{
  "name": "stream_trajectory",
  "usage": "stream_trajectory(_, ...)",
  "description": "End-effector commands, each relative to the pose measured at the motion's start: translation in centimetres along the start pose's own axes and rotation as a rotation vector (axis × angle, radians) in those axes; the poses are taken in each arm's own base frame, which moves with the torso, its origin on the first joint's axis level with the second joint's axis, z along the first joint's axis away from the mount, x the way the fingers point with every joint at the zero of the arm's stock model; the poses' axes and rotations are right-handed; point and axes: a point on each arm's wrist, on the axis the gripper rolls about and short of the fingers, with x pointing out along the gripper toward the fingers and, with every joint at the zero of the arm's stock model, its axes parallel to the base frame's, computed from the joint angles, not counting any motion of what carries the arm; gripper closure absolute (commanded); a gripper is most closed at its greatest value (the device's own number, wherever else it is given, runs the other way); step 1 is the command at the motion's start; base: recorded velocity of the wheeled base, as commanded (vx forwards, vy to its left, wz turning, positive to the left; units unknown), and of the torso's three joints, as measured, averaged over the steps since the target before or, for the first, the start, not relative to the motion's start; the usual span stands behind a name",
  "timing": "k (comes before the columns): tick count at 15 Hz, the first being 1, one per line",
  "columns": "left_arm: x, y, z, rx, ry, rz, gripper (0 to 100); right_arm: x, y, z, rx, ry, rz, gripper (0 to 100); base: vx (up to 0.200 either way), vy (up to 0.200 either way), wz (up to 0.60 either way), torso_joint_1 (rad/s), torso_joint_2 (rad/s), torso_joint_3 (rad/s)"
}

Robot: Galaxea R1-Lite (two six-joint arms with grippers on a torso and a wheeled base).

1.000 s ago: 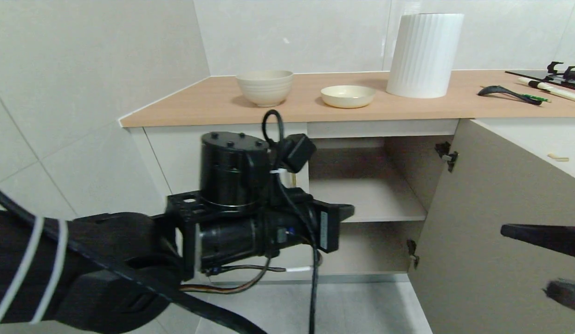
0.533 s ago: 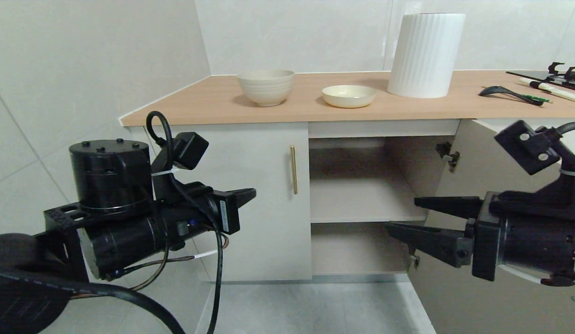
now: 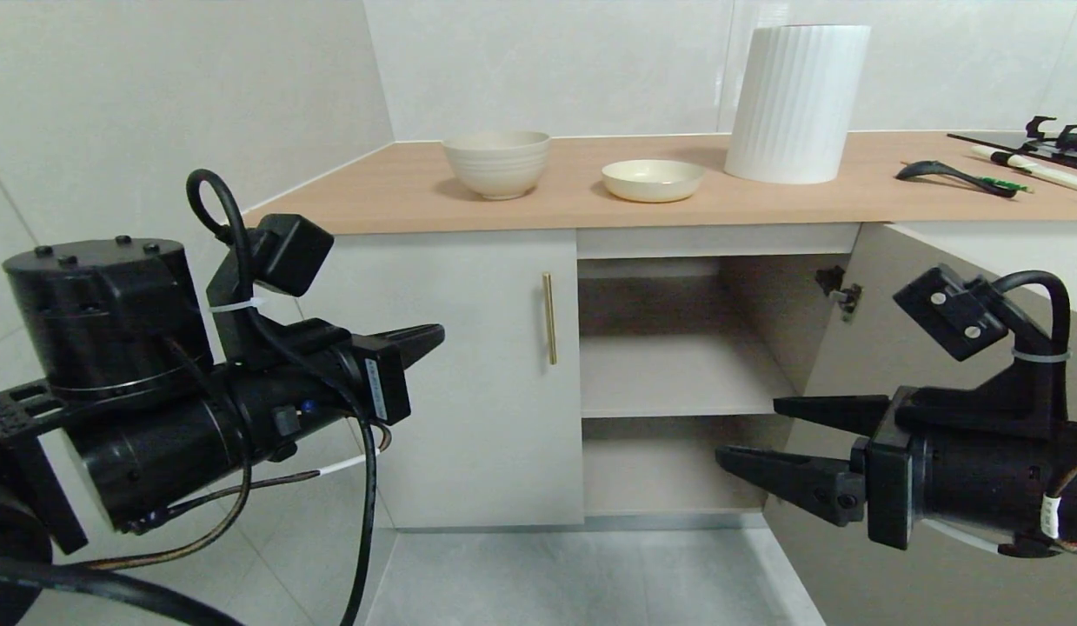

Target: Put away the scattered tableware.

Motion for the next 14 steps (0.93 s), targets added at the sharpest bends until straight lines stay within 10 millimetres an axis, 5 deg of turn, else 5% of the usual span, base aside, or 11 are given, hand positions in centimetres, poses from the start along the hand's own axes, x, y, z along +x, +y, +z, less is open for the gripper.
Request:
stream_trajectory(1, -0.2, -0.03, 0.23, 0.002, -0.01, 0.0, 100, 0.01, 0.01, -0.04, 0.0, 0.001, 0.002, 0, 0.0, 0.0, 0.0, 0.0, 0.0, 0.0)
stream_trajectory(10, -0.49, -0.06, 0.25, 0.002, -0.013, -0.002, 100, -0.15, 0.07, -0.01, -0.001, -0.003, 0.006, 0, 0.2, 0.0, 0.0, 0.005, 0.0, -0.001)
stream_trajectory(14, -1.01, -0.17, 0.64, 0.002, -0.034, -0.01, 100, -0.12, 0.21, 0.45, -0.008, -0.02, 0.01, 0, 0.0, 0.0, 0.0, 0.0, 0.0, 0.0)
